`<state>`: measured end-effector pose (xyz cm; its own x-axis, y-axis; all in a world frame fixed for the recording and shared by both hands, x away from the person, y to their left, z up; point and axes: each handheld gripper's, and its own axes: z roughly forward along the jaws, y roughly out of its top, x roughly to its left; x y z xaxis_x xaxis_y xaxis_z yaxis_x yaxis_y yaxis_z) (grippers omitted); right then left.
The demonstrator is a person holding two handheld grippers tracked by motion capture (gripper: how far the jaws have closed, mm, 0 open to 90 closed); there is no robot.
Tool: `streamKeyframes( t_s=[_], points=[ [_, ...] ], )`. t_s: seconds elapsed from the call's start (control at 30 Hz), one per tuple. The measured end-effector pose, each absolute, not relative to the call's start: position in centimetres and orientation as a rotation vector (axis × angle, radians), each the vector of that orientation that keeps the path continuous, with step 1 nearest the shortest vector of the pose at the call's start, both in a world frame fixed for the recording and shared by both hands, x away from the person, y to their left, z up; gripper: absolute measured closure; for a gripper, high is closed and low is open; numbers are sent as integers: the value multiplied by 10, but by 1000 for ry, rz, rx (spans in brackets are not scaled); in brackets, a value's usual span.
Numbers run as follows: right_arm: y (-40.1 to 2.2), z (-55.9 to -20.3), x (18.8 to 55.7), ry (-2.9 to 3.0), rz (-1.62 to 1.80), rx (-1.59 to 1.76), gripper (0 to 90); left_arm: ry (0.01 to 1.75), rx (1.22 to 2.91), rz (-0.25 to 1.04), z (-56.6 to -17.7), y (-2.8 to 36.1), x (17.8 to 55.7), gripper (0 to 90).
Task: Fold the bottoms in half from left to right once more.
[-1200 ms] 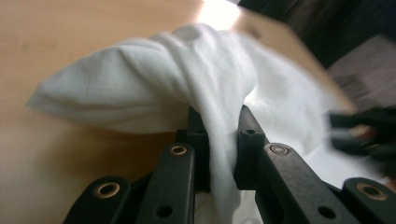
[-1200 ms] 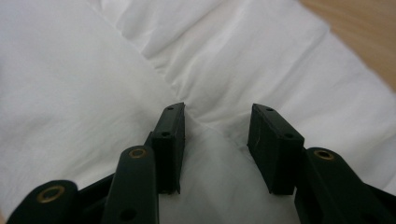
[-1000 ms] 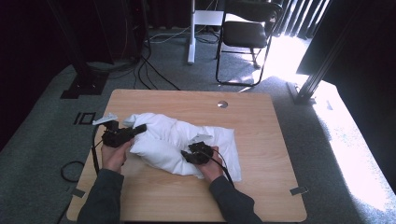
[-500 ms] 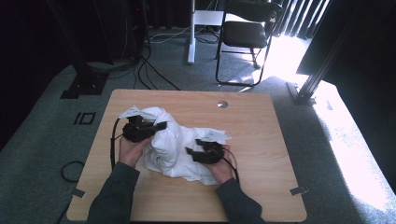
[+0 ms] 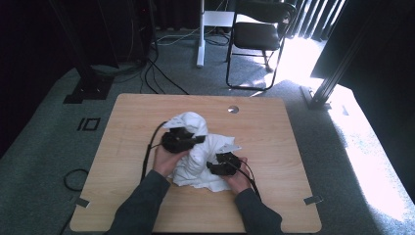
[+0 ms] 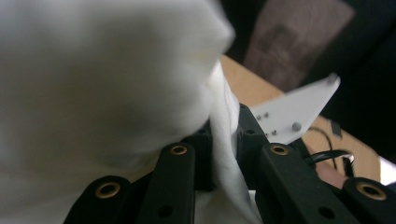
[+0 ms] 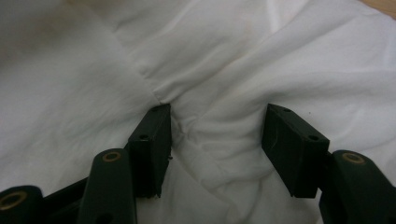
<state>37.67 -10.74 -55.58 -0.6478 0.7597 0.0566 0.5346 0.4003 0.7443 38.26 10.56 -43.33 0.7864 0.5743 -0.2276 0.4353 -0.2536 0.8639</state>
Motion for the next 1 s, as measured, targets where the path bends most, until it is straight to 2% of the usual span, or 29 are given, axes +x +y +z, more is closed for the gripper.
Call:
streamKeyframes(
  t_s=[0.13,0.23,0.27,0.3,0.33,0.4,0.47,0.6,0.77,0.8,0.83,0.97,1.0],
  points=[
    [-114,-555,377,2418,1151,1123,377,781,1945,89,-478,73,396,816],
    [-140,-545,370,2385,1137,1150,350,789,1981,69,-500,61,399,776],
    [-162,-536,365,2315,1110,1146,341,783,1990,63,-503,58,399,704],
    [-162,-536,365,2315,1110,1146,341,776,1992,57,-504,57,399,704],
    [-185,-525,365,2232,1124,1213,337,748,2000,66,-504,53,396,603],
    [-192,-521,365,2196,1137,1235,332,729,2001,70,-503,52,395,567],
    [-215,-500,364,2079,1273,1304,306,714,1985,70,-501,53,392,470],
    [-213,-478,362,2058,1404,1255,291,650,1996,98,-499,52,387,440],
    [-171,-443,376,2129,1490,1097,284,604,1993,126,-498,50,383,431],
    [-155,-443,391,2177,1459,1092,329,590,1994,146,-496,51,380,428],
    [-155,-443,391,2177,1459,1092,329,590,1994,146,-496,51,380,423],
    [-149,-466,423,2242,1304,1180,730,555,1966,157,-482,59,369,424],
    [-152,-471,427,2246,1304,1208,746,541,1935,143,-474,65,365,427]
  ],
)
